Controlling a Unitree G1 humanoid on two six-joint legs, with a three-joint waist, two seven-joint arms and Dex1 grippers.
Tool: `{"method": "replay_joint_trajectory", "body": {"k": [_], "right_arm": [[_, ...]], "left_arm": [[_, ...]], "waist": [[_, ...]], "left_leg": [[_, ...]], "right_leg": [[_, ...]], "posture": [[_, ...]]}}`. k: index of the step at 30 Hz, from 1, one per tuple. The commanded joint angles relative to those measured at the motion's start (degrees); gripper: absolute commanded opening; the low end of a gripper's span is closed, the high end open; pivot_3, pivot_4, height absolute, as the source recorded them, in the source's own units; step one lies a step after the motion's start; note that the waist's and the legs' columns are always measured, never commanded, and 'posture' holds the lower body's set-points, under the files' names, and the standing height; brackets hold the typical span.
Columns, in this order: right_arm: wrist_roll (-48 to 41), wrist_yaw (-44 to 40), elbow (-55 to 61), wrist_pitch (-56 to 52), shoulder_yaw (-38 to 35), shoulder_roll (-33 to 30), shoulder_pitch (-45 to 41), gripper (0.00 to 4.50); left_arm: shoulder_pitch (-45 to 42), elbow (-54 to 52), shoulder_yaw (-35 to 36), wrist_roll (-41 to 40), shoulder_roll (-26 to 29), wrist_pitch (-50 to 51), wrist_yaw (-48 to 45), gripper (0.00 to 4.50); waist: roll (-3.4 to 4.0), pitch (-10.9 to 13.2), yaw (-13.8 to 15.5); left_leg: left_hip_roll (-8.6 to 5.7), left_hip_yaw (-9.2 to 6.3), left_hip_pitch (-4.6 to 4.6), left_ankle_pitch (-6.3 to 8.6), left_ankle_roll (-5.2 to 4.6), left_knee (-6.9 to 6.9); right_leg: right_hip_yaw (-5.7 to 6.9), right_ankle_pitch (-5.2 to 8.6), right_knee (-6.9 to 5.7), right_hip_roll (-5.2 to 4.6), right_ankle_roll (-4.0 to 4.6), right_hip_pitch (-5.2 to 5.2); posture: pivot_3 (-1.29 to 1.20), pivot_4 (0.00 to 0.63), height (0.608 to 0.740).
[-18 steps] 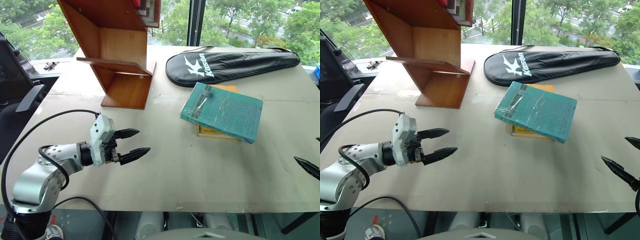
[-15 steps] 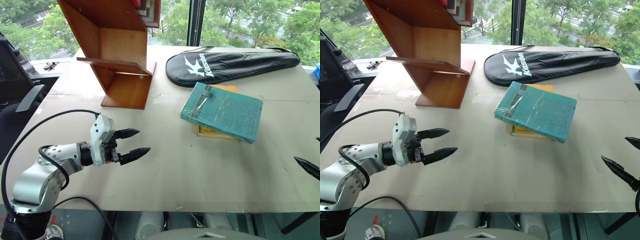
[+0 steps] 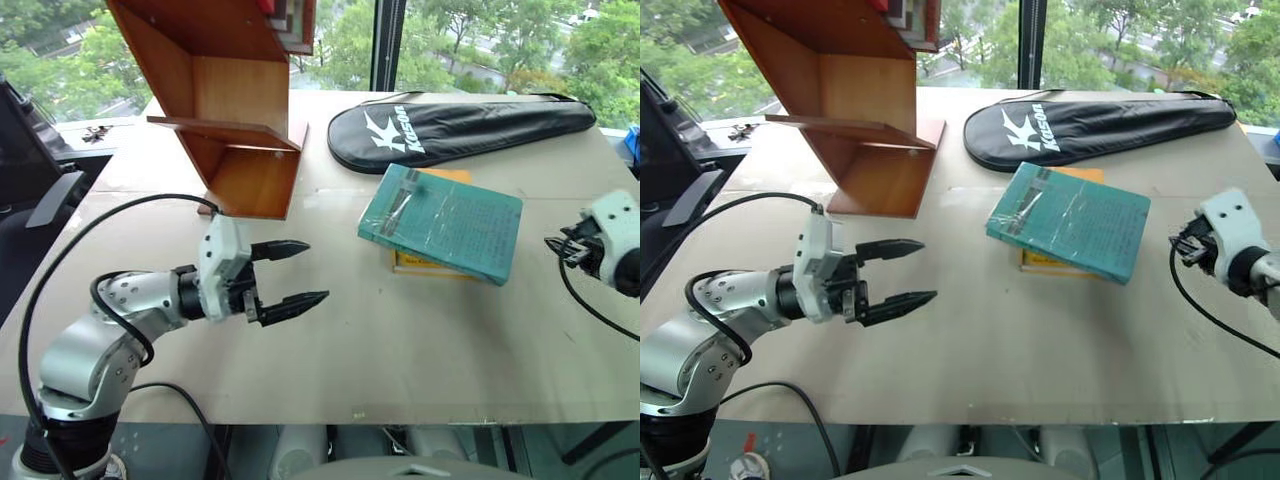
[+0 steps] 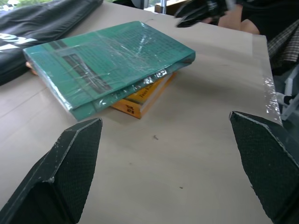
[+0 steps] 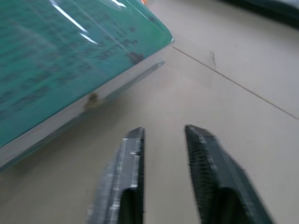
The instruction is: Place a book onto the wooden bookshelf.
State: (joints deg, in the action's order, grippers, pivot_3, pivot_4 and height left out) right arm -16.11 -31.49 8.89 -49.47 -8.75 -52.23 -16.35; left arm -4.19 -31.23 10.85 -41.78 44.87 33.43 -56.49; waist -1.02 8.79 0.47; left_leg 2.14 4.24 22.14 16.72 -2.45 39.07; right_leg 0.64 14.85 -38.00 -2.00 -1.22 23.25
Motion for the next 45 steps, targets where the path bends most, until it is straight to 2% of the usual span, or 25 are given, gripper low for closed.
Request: {"method": "replay_joint_trajectory", "body": {"k": [1, 3, 6, 9, 14, 18, 27, 31, 34, 35, 38, 39, 40, 41, 43, 45], "right_arm": [[4.8, -0.9, -9.6, -0.4, 8.2, 1.1, -10.2, 0.08], [6.8, -3.1, -17.6, 1.5, 12.4, 2.6, -15.7, 0.08], [6.6, -7.7, -28.0, 5.9, 14.0, 5.9, -20.7, 0.08], [3.6, -14.5, -29.7, 7.7, 13.1, 7.2, -21.1, 0.08], [-1.7, -22.0, -17.8, 4.7, 12.5, 6.3, -14.3, 0.08], [-5.0, -17.7, -5.6, -2.0, 10.0, 8.8, -7.9, 0.08], [-12.0, -7.6, 14.9, -12.2, 4.5, 17.8, -0.2, 0.08], [-10.7, -7.9, 19.4, -6.6, 2.4, 14.9, 6.7, 0.08], [-10.2, -13.1, 23.5, 4.2, -2.4, 11.3, 15.2, 0.08], [-12.7, -16.0, 24.3, 6.1, -4.9, 11.2, 17.4, 0.08], [-18.7, -20.8, 27.9, 11.9, -12.8, 12.0, 22.5, 0.93], [-18.7, -21.0, 28.7, 14.2, -14.6, 12.1, 23.3, 1.43], [-19.1, -20.0, 28.7, 14.9, -16.0, 12.0, 22.2, 1.96], [-20.0, -18.7, 28.2, 14.2, -16.5, 11.5, 20.2, 2.21], [-17.8, -14.1, 23.9, 10.3, -13.8, 8.7, 11.9, 3.1], [-11.0, -9.9, 15.7, 8.4, -7.0, 5.9, 0.8, 2.99]], "left_arm": [[0.5, -2.3, 1.2, -1.0, 0.4, -1.0, -0.1, 4.5], [0.9, -2.4, 1.3, -0.8, 0.2, -1.3, 0.4, 4.5], [1.8, -2.7, 1.7, -0.6, -0.2, -1.8, 1.2, 4.5], [3.4, -3.3, 2.2, -0.4, -0.5, -2.4, 2.0, 4.5], [6.4, -4.1, 3.7, -0.4, -0.7, -3.4, 3.1, 4.5], [9.3, -2.7, 5.3, 0.3, -0.8, -5.0, 3.0, 4.5], [11.5, 0.8, 5.0, 2.9, -0.3, -7.5, 1.6, 4.5], [9.6, 2.5, 4.9, -0.4, -1.7, -1.3, 6.4, 4.5], [5.2, 3.5, 3.2, -2.2, -2.8, 9.3, 15.9, 4.5], [3.3, 4.3, 3.1, -4.0, -3.5, 12.9, 18.3, 4.5], [-3.8, 10.2, 2.6, -9.1, -5.2, 20.3, 19.5, 4.5], [-6.0, 12.2, 2.1, -9.2, -5.8, 21.4, 20.0, 4.5], [-7.5, 13.7, 1.6, -8.9, -6.1, 21.6, 19.7, 4.5], [-8.5, 14.5, 0.8, -8.1, -5.8, 21.4, 18.8, 4.5], [-9.0, 14.5, -1.1, -5.8, -5.1, 18.5, 15.7, 4.5], [-8.2, 12.9, -1.1, -4.7, -6.1, 13.3, 12.3, 4.5]], "waist": [[0.01, 0.0, 0.0], [0.01, 0.0, -0.1], [0.0, 0.0, 0.2], [0.0, 0.0, 0.3], [0.0, 0.0, 0.2], [0.01, 0.0, -0.2], [0.0, 0.0, -0.4], [-0.02, 0.0, 0.3], [-0.04, 0.0, 0.8], [-0.04, 0.0, 0.7], [-0.08, -0.1, 0.3], [-0.11, -0.1, 0.0], [-0.11, -0.1, -0.2], [-0.11, -0.1, -0.5], [-0.11, -0.1, -1.5], [-0.08, 0.0, -2.0]], "left_leg": [[-0.01, 0.01, 0.05, -0.01, 0.01, 0.0], [-0.02, -0.01, 0.28, -0.01, 0.02, 0.03], [-0.02, -0.04, 0.49, -0.02, 0.02, 0.07], [-0.01, -0.06, 0.6, -0.02, 0.02, 0.06], [0.05, -0.08, 0.62, -0.02, 0.02, 0.04], [0.08, -0.12, 0.56, -0.01, 0.02, 0.0], [0.06, -0.16, 0.5, -0.01, 0.02, 0.07], [-0.01, -0.16, 0.53, 0.0, 0.01, 0.07], [-0.05, -0.23, 0.6, 0.07, -0.11, 0.11], [-0.05, -0.25, 0.6, 0.1, -0.16, 0.12], [-0.02, -0.3, 0.56, 0.09, -0.16, 0.15], [-0.02, -0.29, 0.52, 0.09, -0.16, 0.15], [0.01, -0.29, 0.47, 0.09, -0.16, 0.16], [0.01, -0.29, 0.46, 0.09, -0.15, 0.16], [0.0, -0.21, 0.39, 0.05, -0.08, 0.16], [-0.03, 0.08, 0.18, 0.02, -0.05, 0.16]], "right_leg": [[-0.01, -0.01, 0.0, 0.01, -0.01, 0.06], [-0.01, -0.01, 0.0, 0.06, -0.02, 0.23], [0.06, -0.02, 0.01, 0.09, -0.03, 0.39], [0.12, -0.01, 0.07, 0.02, -0.05, 0.42], [0.14, -0.01, 0.11, -0.08, -0.06, 0.42], [0.17, -0.02, 0.03, -0.09, -0.05, 0.41], [0.17, -0.03, -0.09, -0.05, -0.04, 0.4], [0.18, -0.03, -0.04, -0.12, -0.05, 0.38], [0.26, -0.02, 0.01, -0.14, -0.08, 0.36], [0.27, -0.03, 0.0, -0.13, -0.09, 0.35], [0.27, -0.09, -0.03, -0.06, -0.18, 0.32], [0.26, -0.09, -0.07, -0.02, -0.18, 0.31], [0.2, -0.09, -0.08, 0.04, -0.18, 0.29], [0.18, -0.09, -0.08, 0.05, -0.18, 0.28], [0.11, -0.09, -0.09, 0.08, -0.17, 0.26], [-0.04, -0.17, -0.12, 0.07, -0.15, 0.25]], "posture": [[0.0, 0.15, 0.74], [0.0, 0.15, 0.74], [0.0, 0.15, 0.74], [0.0, 0.15, 0.74], [0.0, 0.15, 0.74], [0.0, 0.15, 0.74], [0.0, 0.15, 0.74], [0.0, 0.15, 0.74], [0.0, 0.15, 0.74], [0.0, 0.15, 0.74], [0.0, 0.15, 0.74], [0.0, 0.15, 0.74], [0.0, 0.15, 0.74], [0.0, 0.15, 0.74], [0.0, 0.15, 0.74], [0.0, 0.15, 0.74]]}}
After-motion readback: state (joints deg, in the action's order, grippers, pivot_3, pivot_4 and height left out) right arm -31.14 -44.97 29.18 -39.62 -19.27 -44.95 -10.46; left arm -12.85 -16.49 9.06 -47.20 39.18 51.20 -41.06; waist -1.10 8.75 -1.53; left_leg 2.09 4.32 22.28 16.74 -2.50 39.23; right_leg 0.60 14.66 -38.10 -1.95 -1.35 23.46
